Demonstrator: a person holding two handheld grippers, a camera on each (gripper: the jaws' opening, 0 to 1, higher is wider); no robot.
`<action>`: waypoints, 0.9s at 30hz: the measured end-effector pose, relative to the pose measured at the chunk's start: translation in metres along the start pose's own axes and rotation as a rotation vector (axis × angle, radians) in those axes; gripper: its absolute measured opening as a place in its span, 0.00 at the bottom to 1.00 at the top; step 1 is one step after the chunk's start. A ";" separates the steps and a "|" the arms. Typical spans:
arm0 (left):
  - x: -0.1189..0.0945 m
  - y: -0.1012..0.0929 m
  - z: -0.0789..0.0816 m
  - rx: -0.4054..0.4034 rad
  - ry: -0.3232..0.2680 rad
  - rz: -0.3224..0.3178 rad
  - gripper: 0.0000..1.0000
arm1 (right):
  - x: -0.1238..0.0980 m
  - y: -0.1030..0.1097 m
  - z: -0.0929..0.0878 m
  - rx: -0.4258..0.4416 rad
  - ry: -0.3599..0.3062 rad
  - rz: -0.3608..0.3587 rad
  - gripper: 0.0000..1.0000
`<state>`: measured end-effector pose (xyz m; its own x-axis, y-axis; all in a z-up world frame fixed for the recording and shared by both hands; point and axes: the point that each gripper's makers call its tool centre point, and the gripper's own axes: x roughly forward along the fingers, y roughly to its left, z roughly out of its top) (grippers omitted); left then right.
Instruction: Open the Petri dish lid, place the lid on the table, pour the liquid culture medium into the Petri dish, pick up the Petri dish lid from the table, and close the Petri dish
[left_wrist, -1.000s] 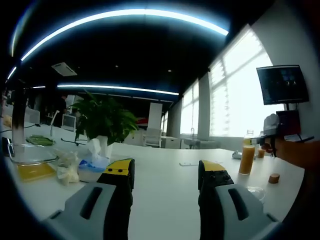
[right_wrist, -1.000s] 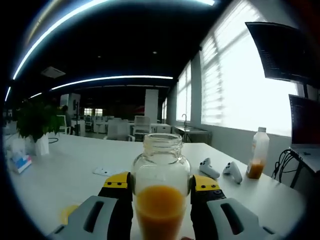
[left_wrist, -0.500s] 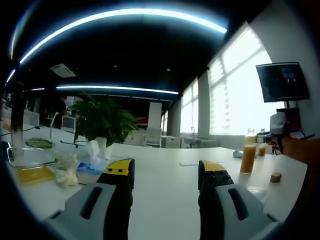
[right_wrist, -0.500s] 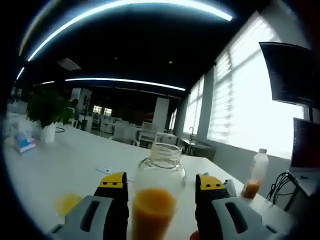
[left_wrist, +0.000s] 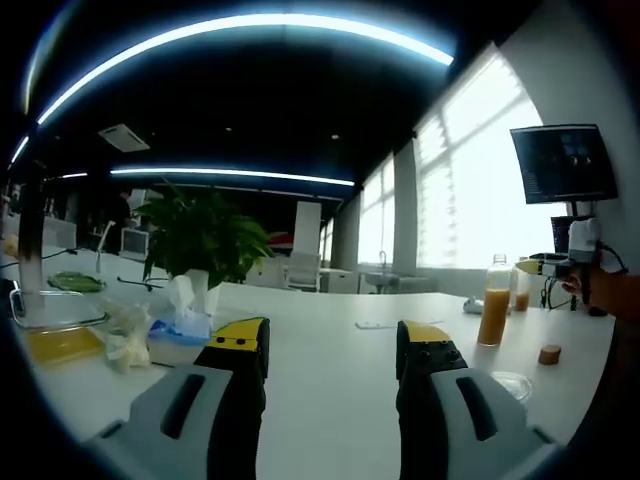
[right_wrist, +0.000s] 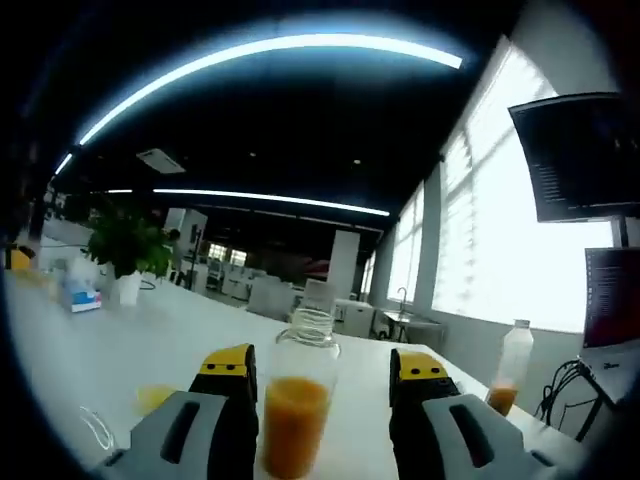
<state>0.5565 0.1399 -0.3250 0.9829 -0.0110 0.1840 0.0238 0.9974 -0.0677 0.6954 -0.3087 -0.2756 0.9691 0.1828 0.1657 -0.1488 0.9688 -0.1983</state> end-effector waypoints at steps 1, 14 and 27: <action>0.000 -0.001 0.000 0.000 -0.002 -0.004 0.42 | -0.004 -0.003 0.000 0.000 -0.001 -0.003 0.48; 0.002 -0.006 -0.004 -0.028 -0.014 0.010 0.43 | -0.041 -0.040 -0.021 -0.016 0.018 -0.001 0.45; -0.001 -0.008 -0.006 -0.030 -0.018 0.012 0.43 | -0.087 -0.037 -0.029 0.006 0.021 0.002 0.45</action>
<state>0.5559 0.1317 -0.3302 0.9797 0.0024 0.2004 0.0179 0.9949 -0.0994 0.6220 -0.3655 -0.3109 0.9727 0.1815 0.1447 -0.1523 0.9694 -0.1926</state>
